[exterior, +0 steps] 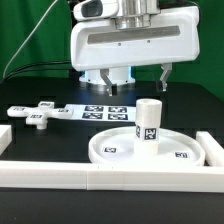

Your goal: Assemble round table

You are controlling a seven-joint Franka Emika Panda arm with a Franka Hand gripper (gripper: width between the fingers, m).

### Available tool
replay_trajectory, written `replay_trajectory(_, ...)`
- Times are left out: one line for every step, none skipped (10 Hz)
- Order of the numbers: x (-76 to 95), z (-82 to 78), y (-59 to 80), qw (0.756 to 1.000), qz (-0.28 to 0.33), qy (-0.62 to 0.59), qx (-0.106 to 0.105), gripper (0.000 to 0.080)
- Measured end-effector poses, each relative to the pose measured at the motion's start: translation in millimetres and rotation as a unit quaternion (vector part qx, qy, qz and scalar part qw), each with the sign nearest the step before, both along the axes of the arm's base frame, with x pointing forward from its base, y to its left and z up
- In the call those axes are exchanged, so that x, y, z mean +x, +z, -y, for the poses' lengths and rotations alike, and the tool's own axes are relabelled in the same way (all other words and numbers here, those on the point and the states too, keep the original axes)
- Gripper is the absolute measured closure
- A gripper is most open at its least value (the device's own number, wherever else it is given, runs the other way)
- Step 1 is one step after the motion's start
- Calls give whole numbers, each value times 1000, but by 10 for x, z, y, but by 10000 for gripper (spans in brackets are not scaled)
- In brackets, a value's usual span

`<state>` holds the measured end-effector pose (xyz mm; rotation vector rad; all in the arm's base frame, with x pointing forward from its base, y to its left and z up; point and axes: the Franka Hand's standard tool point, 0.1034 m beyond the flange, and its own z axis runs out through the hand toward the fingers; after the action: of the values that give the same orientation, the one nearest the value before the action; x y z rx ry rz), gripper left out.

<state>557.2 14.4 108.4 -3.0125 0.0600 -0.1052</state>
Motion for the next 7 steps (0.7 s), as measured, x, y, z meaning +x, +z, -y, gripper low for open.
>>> replay_trajectory(-7,13,-6,1000,0,3,-1,151)
replay_trajectory(-58,129,-33,999,9,48,-11,151)
replay_trajectory(-160,402,-59,995,11,97,-33,151)
replay_trajectory(-236,653,-58,994,7,103,-40,151)
replay_trajectory(-277,859,-57,994,4,100,-41,151)
replay_trajectory(-273,844,-64,995,3,91,-41,151)
replay_trajectory(-271,800,-71,994,3,97,-40,151)
